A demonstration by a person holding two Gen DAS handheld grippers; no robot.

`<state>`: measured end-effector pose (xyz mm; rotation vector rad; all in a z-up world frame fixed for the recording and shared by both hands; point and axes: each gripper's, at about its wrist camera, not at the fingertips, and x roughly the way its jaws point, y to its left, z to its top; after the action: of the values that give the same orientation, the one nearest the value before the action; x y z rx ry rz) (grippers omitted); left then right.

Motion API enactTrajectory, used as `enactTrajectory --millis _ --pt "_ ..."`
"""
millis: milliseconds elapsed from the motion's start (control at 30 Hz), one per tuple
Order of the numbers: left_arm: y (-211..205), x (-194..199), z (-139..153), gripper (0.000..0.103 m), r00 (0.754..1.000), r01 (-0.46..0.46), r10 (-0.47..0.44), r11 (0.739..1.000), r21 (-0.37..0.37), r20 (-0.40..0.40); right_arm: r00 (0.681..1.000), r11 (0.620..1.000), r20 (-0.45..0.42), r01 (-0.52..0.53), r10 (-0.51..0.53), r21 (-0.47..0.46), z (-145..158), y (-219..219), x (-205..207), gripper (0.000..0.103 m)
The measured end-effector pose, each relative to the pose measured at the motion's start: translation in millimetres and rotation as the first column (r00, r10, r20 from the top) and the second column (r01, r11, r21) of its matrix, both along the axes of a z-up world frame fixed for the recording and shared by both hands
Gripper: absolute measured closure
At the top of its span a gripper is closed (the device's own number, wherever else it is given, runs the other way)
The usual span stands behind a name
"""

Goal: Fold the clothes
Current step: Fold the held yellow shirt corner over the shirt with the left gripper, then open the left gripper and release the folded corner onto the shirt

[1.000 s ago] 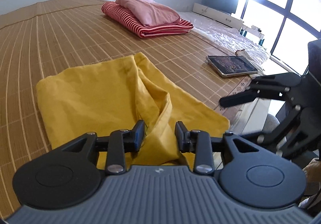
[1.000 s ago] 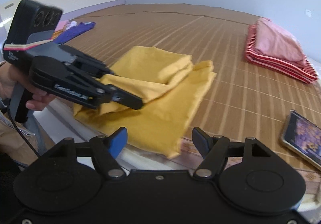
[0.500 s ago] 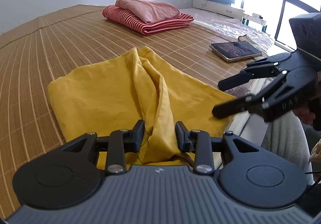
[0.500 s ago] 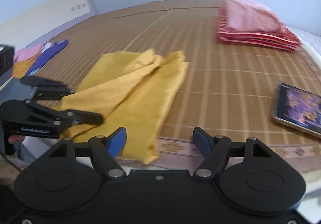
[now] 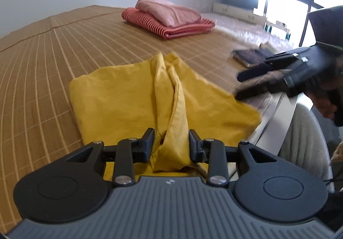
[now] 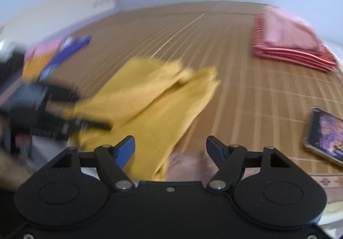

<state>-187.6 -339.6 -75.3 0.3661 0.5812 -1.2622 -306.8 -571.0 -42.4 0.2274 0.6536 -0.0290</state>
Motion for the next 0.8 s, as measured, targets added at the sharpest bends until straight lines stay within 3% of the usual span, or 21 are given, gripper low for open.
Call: enactTrajectory --millis 100,200,367,433,467,500,533,633,800 --pt "-1.9 -6.2 1.1 0.065 1.000 0.022 -0.022 1.000 -0.017 0.002 0.995 0.991 0.099 0.005 -0.018 0.132 11.0 -11.0 13.5 0.028" --pt "-5.1 -14.3 -1.3 0.066 0.998 0.026 -0.027 1.000 0.013 0.059 0.995 0.977 0.096 -0.005 -0.016 0.215 8.4 -7.1 48.7 0.029" --pt "-1.6 -16.3 -0.8 0.075 0.997 0.026 -0.027 1.000 0.005 0.072 0.997 0.965 -0.002 0.079 -0.081 0.249 -11.4 -10.7 93.5 0.043" --pt "-0.7 -17.7 -0.8 0.079 0.995 0.044 -0.045 0.999 0.006 0.093 0.997 0.961 -0.005 0.080 -0.081 0.264 -17.3 -9.9 100.0 0.057" --pt "-0.3 -18.5 -0.6 0.083 0.993 0.051 -0.051 0.999 0.007 0.103 0.997 0.962 0.000 0.077 -0.080 0.262 -19.3 -9.3 102.4 0.058" --pt "-0.1 -19.3 0.1 0.084 0.992 0.058 -0.058 0.998 0.008 0.111 0.997 0.964 0.000 0.079 -0.082 0.253 -21.1 -7.5 105.0 0.064" --pt "-0.2 -20.6 1.8 0.087 0.990 0.069 -0.069 0.998 0.009 0.121 0.996 0.970 -0.002 0.082 -0.084 0.229 -22.2 -4.4 105.2 0.077" --pt "-1.8 -29.7 10.6 0.088 0.977 0.103 -0.105 0.994 0.022 0.187 0.996 0.979 0.027 0.076 -0.082 0.189 -19.8 -0.9 102.0 0.093" --pt "-7.2 -42.5 33.7 0.088 0.957 0.157 -0.150 0.988 -0.009 0.250 0.991 0.975 0.106 0.058 -0.082 0.216 4.1 -11.6 88.3 0.093"
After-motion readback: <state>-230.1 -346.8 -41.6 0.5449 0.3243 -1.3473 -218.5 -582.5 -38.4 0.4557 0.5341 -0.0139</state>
